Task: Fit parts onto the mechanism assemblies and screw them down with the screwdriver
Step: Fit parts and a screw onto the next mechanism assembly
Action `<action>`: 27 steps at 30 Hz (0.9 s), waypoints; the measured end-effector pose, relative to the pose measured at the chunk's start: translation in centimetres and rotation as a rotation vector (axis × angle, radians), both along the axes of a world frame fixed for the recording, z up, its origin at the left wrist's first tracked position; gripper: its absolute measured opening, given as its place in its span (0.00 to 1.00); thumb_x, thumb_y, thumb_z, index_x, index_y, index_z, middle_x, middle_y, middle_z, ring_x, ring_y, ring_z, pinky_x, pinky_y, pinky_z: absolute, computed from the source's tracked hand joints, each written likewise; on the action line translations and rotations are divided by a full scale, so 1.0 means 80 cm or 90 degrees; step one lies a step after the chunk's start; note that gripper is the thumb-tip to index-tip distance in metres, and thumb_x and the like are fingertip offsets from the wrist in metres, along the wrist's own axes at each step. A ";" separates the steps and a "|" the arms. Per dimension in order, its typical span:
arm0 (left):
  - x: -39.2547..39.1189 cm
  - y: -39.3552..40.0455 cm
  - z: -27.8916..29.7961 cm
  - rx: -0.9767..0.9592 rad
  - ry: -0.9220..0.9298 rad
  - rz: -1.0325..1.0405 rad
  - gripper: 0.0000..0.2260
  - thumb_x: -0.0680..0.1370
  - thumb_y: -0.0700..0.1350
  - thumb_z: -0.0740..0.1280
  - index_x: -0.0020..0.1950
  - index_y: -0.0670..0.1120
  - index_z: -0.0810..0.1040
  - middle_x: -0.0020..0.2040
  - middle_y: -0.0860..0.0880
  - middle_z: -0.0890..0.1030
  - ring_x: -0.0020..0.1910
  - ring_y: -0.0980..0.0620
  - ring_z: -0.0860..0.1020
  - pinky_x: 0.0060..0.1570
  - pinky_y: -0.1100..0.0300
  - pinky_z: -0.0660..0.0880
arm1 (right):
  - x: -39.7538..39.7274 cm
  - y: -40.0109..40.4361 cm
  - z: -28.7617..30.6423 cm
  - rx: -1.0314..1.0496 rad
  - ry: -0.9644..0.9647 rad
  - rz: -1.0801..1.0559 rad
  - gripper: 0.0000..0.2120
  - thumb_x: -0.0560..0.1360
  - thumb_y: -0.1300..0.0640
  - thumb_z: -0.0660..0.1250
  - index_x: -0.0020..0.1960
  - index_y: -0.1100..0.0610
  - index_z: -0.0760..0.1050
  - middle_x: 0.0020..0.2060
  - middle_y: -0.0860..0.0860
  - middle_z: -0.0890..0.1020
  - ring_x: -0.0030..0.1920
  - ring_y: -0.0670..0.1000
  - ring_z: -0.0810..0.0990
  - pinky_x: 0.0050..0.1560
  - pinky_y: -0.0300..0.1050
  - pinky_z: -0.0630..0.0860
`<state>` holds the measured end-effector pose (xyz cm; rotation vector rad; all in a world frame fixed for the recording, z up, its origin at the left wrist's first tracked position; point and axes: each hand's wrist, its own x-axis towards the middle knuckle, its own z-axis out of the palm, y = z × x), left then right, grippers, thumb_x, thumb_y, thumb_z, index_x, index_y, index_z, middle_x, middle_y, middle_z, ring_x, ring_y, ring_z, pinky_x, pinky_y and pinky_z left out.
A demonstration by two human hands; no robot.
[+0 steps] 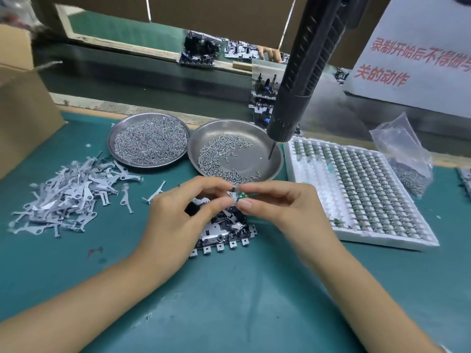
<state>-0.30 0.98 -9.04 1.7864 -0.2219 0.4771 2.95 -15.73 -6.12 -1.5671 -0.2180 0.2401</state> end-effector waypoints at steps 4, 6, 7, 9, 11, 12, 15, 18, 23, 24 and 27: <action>0.000 0.001 -0.001 0.003 0.002 -0.002 0.06 0.71 0.48 0.69 0.47 0.55 0.80 0.42 0.59 0.83 0.42 0.61 0.81 0.46 0.68 0.75 | -0.003 0.002 -0.003 0.007 -0.002 0.007 0.10 0.67 0.68 0.74 0.48 0.61 0.83 0.43 0.53 0.86 0.46 0.49 0.85 0.45 0.36 0.78; 0.000 0.001 -0.001 0.010 -0.004 -0.005 0.06 0.71 0.48 0.69 0.47 0.53 0.81 0.42 0.59 0.83 0.43 0.61 0.81 0.46 0.68 0.75 | -0.004 0.002 -0.003 0.014 -0.002 0.010 0.11 0.67 0.68 0.73 0.50 0.63 0.83 0.45 0.53 0.86 0.47 0.51 0.84 0.47 0.37 0.79; 0.000 0.001 -0.001 0.014 -0.008 -0.007 0.06 0.71 0.48 0.70 0.47 0.52 0.81 0.43 0.59 0.83 0.43 0.61 0.81 0.46 0.68 0.75 | -0.004 0.002 -0.003 0.014 -0.005 0.010 0.11 0.68 0.68 0.73 0.50 0.64 0.83 0.45 0.53 0.86 0.48 0.51 0.84 0.48 0.38 0.79; 0.000 0.001 0.000 0.021 -0.013 -0.008 0.05 0.71 0.47 0.70 0.46 0.51 0.82 0.43 0.60 0.83 0.43 0.61 0.81 0.47 0.68 0.75 | -0.004 0.002 -0.004 0.010 -0.012 0.004 0.11 0.68 0.68 0.73 0.50 0.64 0.83 0.46 0.53 0.85 0.48 0.51 0.84 0.49 0.39 0.79; 0.001 0.001 0.001 0.025 -0.015 -0.009 0.05 0.71 0.47 0.70 0.46 0.51 0.82 0.43 0.59 0.83 0.43 0.61 0.81 0.47 0.67 0.75 | -0.005 0.002 -0.005 0.010 -0.018 -0.001 0.11 0.68 0.68 0.73 0.50 0.64 0.83 0.46 0.53 0.85 0.48 0.51 0.84 0.50 0.39 0.79; 0.001 0.001 0.001 0.023 -0.015 -0.010 0.05 0.71 0.47 0.70 0.46 0.51 0.82 0.43 0.59 0.83 0.43 0.61 0.81 0.47 0.67 0.75 | -0.005 0.002 -0.005 0.011 -0.021 -0.004 0.10 0.68 0.69 0.73 0.49 0.64 0.83 0.46 0.53 0.85 0.48 0.51 0.84 0.50 0.40 0.80; 0.001 0.000 0.001 0.018 -0.013 -0.014 0.05 0.71 0.47 0.70 0.46 0.52 0.82 0.43 0.59 0.83 0.43 0.60 0.81 0.47 0.66 0.75 | -0.005 0.002 -0.007 0.014 -0.033 -0.015 0.09 0.68 0.69 0.73 0.47 0.63 0.83 0.46 0.53 0.85 0.46 0.51 0.84 0.51 0.42 0.80; 0.000 0.000 0.001 0.021 -0.009 -0.013 0.06 0.71 0.47 0.70 0.46 0.51 0.82 0.44 0.58 0.83 0.44 0.59 0.81 0.48 0.64 0.77 | -0.004 0.002 -0.009 0.015 -0.039 -0.011 0.08 0.68 0.68 0.73 0.47 0.62 0.83 0.46 0.54 0.85 0.47 0.52 0.84 0.51 0.44 0.80; 0.001 0.001 0.003 0.041 -0.026 -0.020 0.05 0.71 0.46 0.70 0.46 0.53 0.81 0.43 0.57 0.83 0.45 0.61 0.80 0.48 0.67 0.74 | -0.005 0.003 -0.010 -0.013 -0.071 0.006 0.08 0.69 0.64 0.73 0.47 0.56 0.84 0.43 0.52 0.86 0.44 0.48 0.84 0.44 0.38 0.79; 0.001 0.001 0.003 0.057 -0.039 -0.019 0.05 0.71 0.45 0.70 0.46 0.52 0.82 0.43 0.56 0.83 0.45 0.60 0.80 0.49 0.69 0.73 | -0.005 0.003 -0.010 -0.030 -0.085 0.007 0.08 0.70 0.64 0.73 0.48 0.55 0.84 0.43 0.51 0.86 0.44 0.47 0.84 0.44 0.38 0.79; 0.001 0.002 0.003 0.083 -0.061 0.000 0.06 0.72 0.43 0.72 0.48 0.49 0.82 0.45 0.53 0.81 0.45 0.58 0.78 0.49 0.69 0.71 | -0.006 0.002 -0.012 -0.063 -0.124 0.015 0.09 0.71 0.62 0.73 0.50 0.53 0.83 0.44 0.49 0.86 0.46 0.47 0.83 0.47 0.42 0.80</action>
